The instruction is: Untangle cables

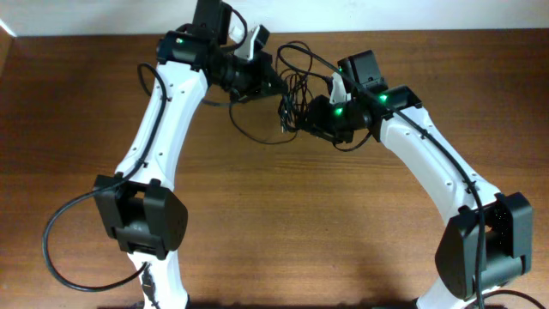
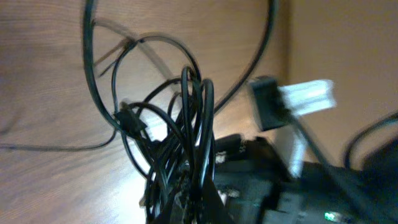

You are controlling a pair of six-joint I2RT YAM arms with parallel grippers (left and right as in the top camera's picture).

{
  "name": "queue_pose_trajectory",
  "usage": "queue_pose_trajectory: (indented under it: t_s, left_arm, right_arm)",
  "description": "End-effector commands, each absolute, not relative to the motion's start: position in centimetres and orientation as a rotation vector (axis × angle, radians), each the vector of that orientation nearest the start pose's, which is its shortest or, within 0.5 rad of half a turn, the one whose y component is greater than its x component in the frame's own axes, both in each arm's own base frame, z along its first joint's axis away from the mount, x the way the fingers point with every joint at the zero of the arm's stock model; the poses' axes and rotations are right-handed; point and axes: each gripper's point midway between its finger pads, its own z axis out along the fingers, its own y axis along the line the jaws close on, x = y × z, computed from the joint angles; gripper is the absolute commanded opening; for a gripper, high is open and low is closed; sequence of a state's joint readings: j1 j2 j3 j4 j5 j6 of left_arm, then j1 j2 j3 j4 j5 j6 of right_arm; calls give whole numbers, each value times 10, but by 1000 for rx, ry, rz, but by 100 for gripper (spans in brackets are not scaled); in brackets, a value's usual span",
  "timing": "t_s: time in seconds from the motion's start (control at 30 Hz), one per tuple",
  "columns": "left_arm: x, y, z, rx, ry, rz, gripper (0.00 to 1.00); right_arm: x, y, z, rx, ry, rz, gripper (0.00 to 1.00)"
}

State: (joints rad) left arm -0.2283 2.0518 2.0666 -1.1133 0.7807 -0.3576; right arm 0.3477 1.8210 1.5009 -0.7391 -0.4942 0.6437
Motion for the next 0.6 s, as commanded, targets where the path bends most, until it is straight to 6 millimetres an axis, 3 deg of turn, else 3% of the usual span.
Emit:
queue_pose_trajectory:
  t_s: [0.0,0.13,0.23,0.27,0.3,0.33,0.37,0.43,0.5,0.57]
  left_arm:
    - [440,-223,279,183,2484,-1488,0]
    - [443,-204,322,283,2247,-1760,0]
    - [451,-179,328,246,2201,-1766,0]
    - [464,-166,315,172,2250,-1643,0]
    - [473,-158,301,128,2303,-1512,0]
    - [477,-151,283,68,2380,-1385,0]
    - [476,-136,249,20,2532,-1116,0]
    - [462,-108,210,-41,2727,-744,0]
    - [448,-70,188,-119,2854,-389,0]
    - [441,-66,185,18,2880,-338,2]
  right_arm:
    - [390,219,139,254,2811,890,43]
    - [395,194,135,277,2821,846,43]
    - [397,156,127,301,2848,730,42]
    - [397,141,125,275,2858,708,34]
    - [397,127,123,240,2862,688,18]
    - [396,121,123,210,2864,686,9]
    - [391,117,127,56,2861,739,4]
    - [382,123,142,-92,2846,779,4]
    - [380,125,185,-97,2795,798,4]
    - [365,135,208,-116,2811,866,4]
